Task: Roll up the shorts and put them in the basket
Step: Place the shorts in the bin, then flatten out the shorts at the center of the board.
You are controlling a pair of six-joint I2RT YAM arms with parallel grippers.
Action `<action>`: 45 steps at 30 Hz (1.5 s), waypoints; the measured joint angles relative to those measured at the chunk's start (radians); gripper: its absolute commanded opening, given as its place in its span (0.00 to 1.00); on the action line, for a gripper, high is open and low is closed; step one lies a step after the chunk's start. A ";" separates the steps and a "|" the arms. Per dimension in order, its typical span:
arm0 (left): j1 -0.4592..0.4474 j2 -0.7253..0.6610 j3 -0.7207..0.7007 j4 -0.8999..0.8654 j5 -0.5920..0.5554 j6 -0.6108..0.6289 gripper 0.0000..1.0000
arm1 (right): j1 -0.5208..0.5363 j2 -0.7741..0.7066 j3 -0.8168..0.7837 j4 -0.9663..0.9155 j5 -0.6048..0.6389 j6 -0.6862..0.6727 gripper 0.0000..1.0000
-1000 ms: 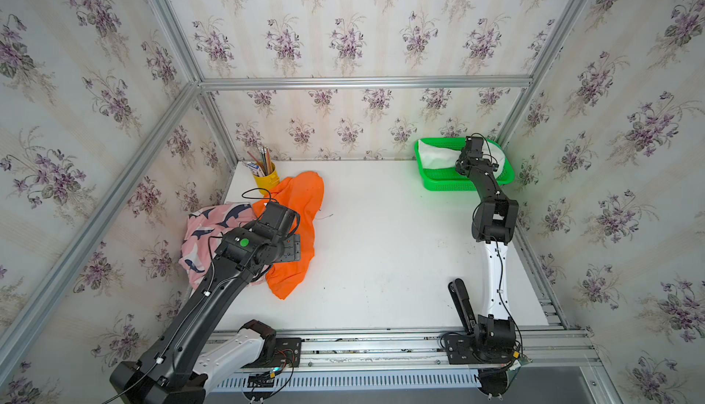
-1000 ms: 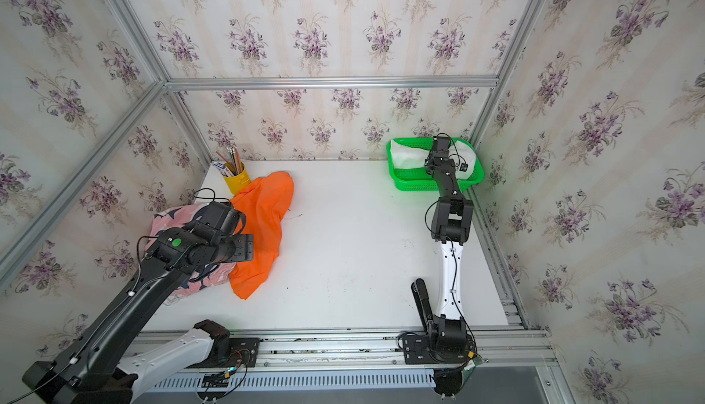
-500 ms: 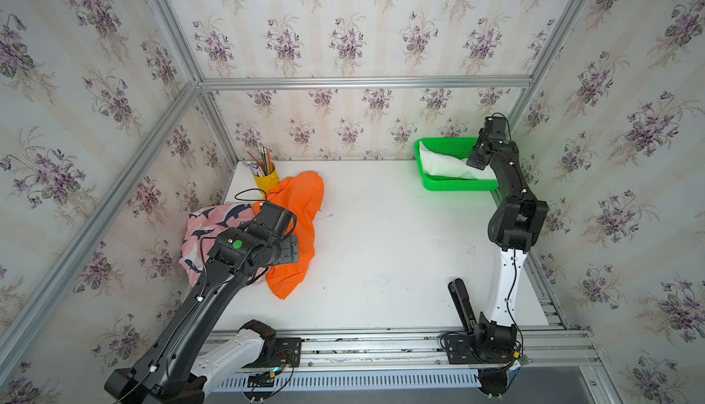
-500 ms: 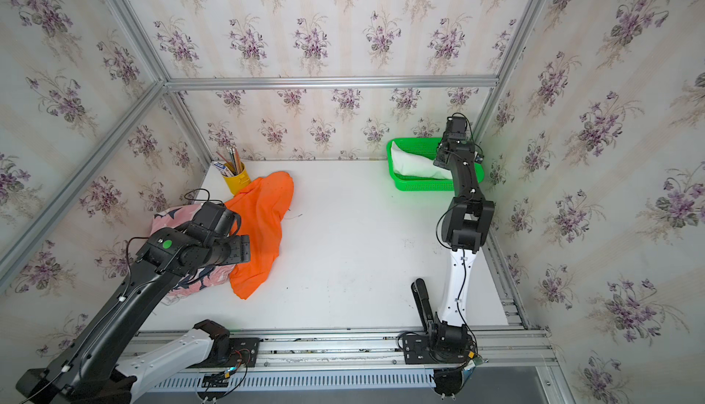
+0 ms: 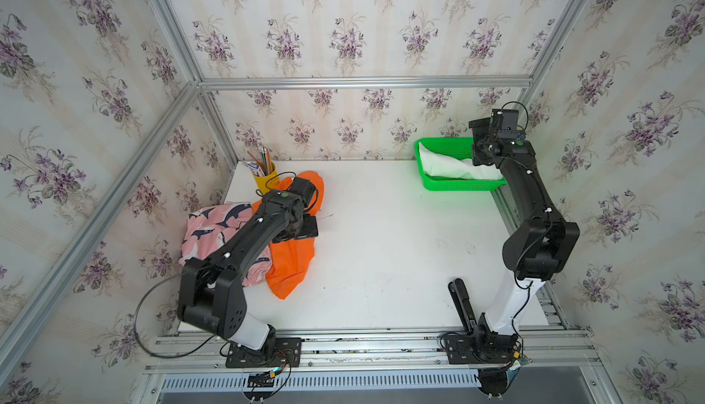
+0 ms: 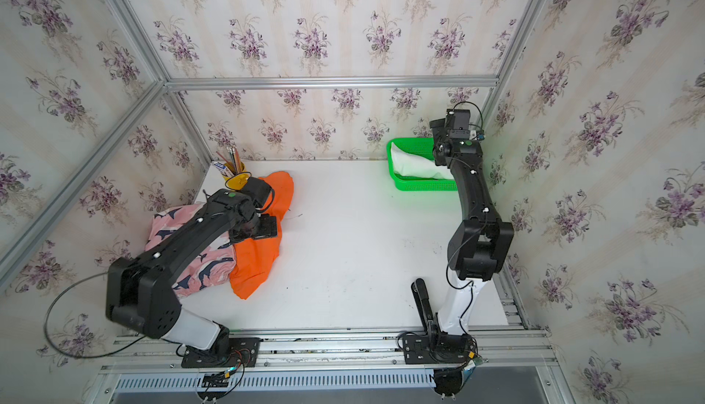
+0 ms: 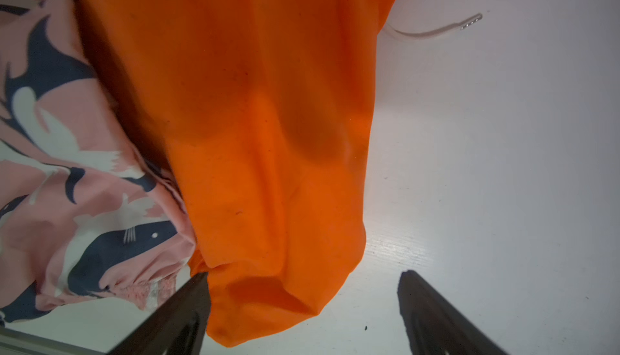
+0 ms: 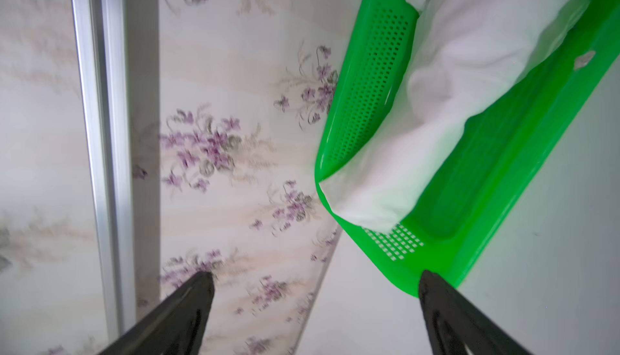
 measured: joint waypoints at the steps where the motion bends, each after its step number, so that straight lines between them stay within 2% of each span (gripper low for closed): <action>1: 0.003 0.037 0.007 0.011 0.003 0.000 0.87 | 0.008 -0.048 -0.072 0.014 -0.006 -0.044 0.94; 3: 0.012 0.095 0.010 0.030 0.008 0.004 0.82 | 0.027 -0.144 -0.218 0.049 -0.030 -0.130 0.91; 4: 0.015 0.121 0.010 0.037 0.011 0.008 0.75 | 0.037 -0.192 -0.286 0.059 -0.046 -0.173 0.88; 5: 0.016 0.140 0.010 0.043 0.014 0.009 0.65 | 0.043 -0.229 -0.338 0.072 -0.057 -0.205 0.86; 7: 0.015 0.171 0.010 0.061 0.043 0.022 0.31 | 0.056 -0.317 -0.450 0.082 -0.082 -0.274 0.82; 9: 0.006 0.177 0.009 0.077 0.074 0.030 0.13 | 0.059 -0.394 -0.540 0.086 -0.105 -0.329 0.76; 13: -0.069 0.148 0.072 0.071 0.123 0.036 0.04 | 0.056 -0.520 -0.657 0.080 -0.101 -0.407 0.71; 17: -0.203 0.096 0.300 0.028 0.164 0.039 0.01 | 0.058 -0.591 -0.691 0.078 -0.105 -0.463 0.70; 20: -0.298 0.088 0.566 -0.039 0.189 0.059 0.01 | 0.058 -0.602 -0.634 0.045 -0.080 -0.497 0.67; 23: -0.343 0.096 0.847 -0.110 0.227 0.087 0.01 | 0.057 -0.613 -0.549 0.031 -0.039 -0.536 0.67; 25: -0.344 0.077 0.957 -0.135 0.230 0.103 0.01 | 0.057 -0.628 -0.513 0.030 -0.022 -0.552 0.66; 27: -0.341 0.028 0.964 -0.150 0.220 0.121 0.02 | 0.057 -0.643 -0.492 0.030 -0.017 -0.564 0.66; 30: -0.307 -0.088 0.828 -0.159 0.193 0.142 0.03 | 0.057 -0.653 -0.464 0.024 -0.022 -0.573 0.65; 32: -0.242 -0.169 0.663 -0.143 0.177 0.140 0.05 | 0.057 -0.649 -0.445 0.017 -0.034 -0.584 0.64; 34: -0.177 -0.234 0.486 -0.121 0.164 0.124 0.15 | 0.057 -0.642 -0.439 0.013 -0.058 -0.593 0.63; 36: -0.106 -0.282 0.299 -0.088 0.171 0.100 0.18 | 0.057 -0.634 -0.448 0.010 -0.090 -0.606 0.62; 37: -0.064 -0.293 0.209 -0.077 0.179 0.086 0.23 | 0.057 -0.629 -0.459 0.008 -0.115 -0.616 0.62; 38: -0.025 -0.293 0.132 -0.059 0.181 0.075 0.33 | 0.058 -0.626 -0.470 0.003 -0.135 -0.620 0.62; 39: 0.014 -0.285 0.056 -0.042 0.188 0.072 0.49 | 0.061 -0.621 -0.486 0.001 -0.161 -0.628 0.62; 40: 0.043 -0.272 -0.011 -0.027 0.192 0.063 0.56 | 0.069 -0.617 -0.507 -0.004 -0.190 -0.641 0.63; 42: 0.066 -0.251 -0.093 -0.011 0.205 0.048 0.65 | 0.094 -0.606 -0.549 -0.015 -0.245 -0.659 0.65; 45: 0.066 -0.243 -0.146 0.016 0.211 0.039 0.68 | 0.163 -0.573 -0.640 -0.032 -0.309 -0.692 0.67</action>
